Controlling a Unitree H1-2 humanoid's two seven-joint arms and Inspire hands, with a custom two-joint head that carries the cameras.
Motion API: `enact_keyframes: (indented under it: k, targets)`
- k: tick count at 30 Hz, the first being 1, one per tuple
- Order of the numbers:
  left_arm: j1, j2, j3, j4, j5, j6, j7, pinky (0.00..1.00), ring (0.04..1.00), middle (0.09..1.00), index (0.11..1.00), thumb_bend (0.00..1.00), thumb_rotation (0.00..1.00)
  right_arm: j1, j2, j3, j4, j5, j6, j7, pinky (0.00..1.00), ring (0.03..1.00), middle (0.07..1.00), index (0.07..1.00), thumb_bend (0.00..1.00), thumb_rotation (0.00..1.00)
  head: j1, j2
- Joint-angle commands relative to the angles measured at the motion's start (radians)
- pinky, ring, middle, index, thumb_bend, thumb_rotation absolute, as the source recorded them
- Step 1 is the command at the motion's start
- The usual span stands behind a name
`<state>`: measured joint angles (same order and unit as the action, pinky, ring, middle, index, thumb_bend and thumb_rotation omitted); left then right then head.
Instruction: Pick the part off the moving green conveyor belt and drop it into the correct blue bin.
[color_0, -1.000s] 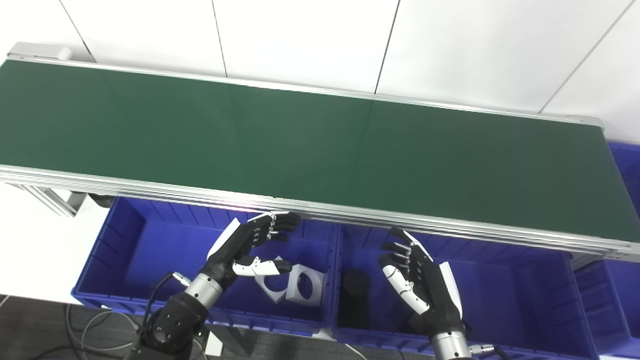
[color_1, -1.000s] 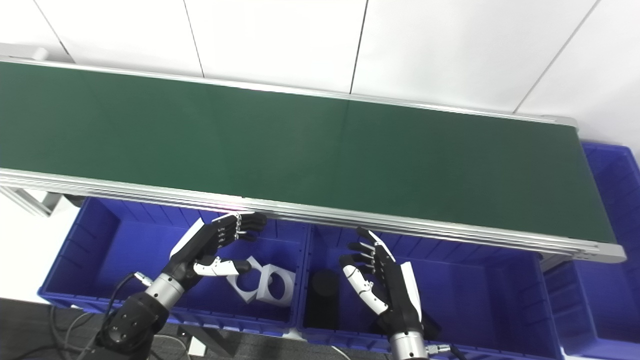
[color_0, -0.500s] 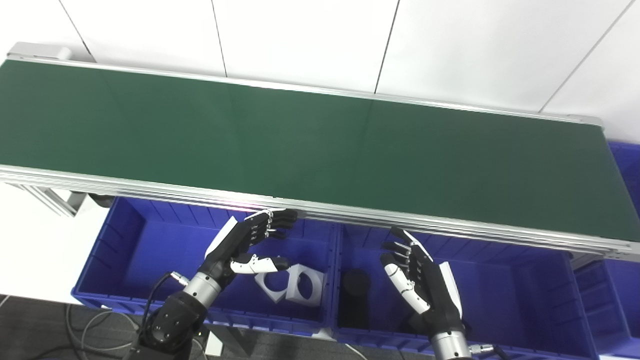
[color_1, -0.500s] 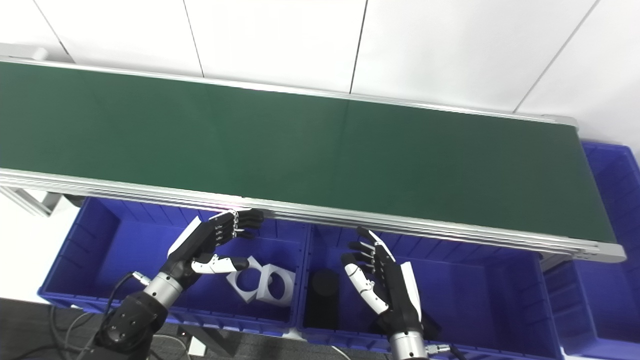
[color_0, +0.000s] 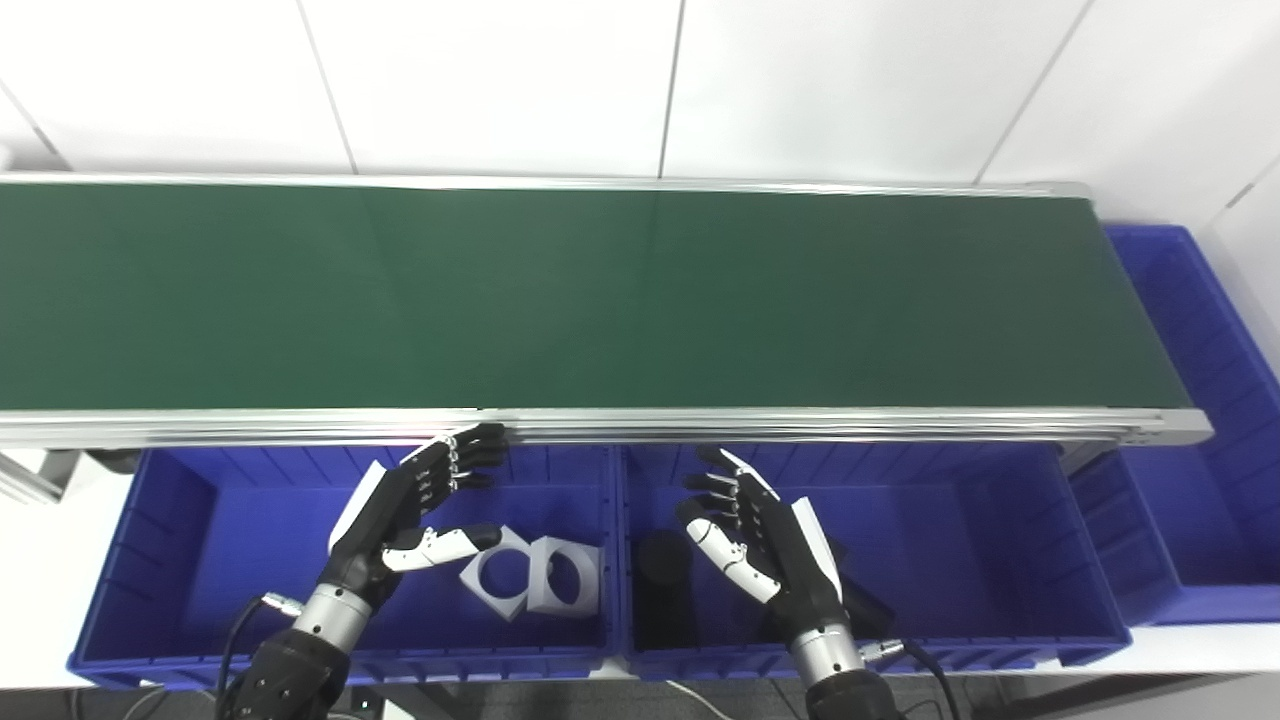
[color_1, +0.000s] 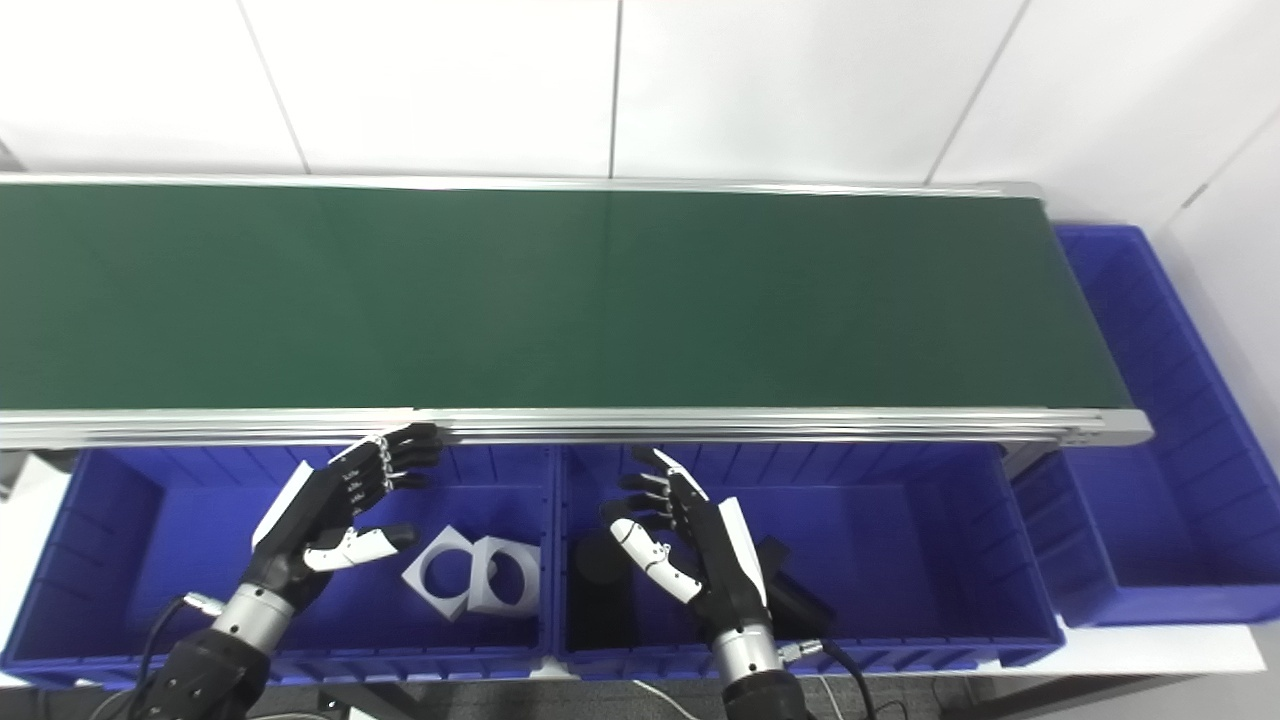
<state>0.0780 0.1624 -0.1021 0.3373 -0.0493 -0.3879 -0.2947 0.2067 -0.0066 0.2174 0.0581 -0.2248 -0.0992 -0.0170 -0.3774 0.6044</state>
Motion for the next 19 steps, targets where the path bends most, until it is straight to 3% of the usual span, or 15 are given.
enact_keyframes:
  k: [1,8,19]
  targets:
    - [-0.014,0.014,0.006,-0.017,-0.017,-0.042,-0.008,0.72,0.776,0.787,0.795,0.94,0.48,-0.012,0.008,0.002,-0.019,0.009,-0.064,-0.002,0.68,0.733,0.766,0.866,0.45,0.55,-0.011,0.001]
    - [-0.023,0.023,0.018,0.003,-0.015,-0.066,-0.009,0.69,0.77,0.789,0.792,0.92,0.48,-0.023,0.015,0.012,-0.011,-0.014,-0.056,-0.012,0.68,0.735,0.774,0.865,0.47,0.58,-0.096,-0.009]
    - [-0.031,0.02,0.019,0.041,-0.021,-0.08,-0.014,0.7,0.761,0.775,0.784,0.96,0.51,-0.02,0.011,0.002,0.001,-0.003,-0.072,-0.01,0.69,0.741,0.774,0.866,0.46,0.58,-0.012,-0.006]
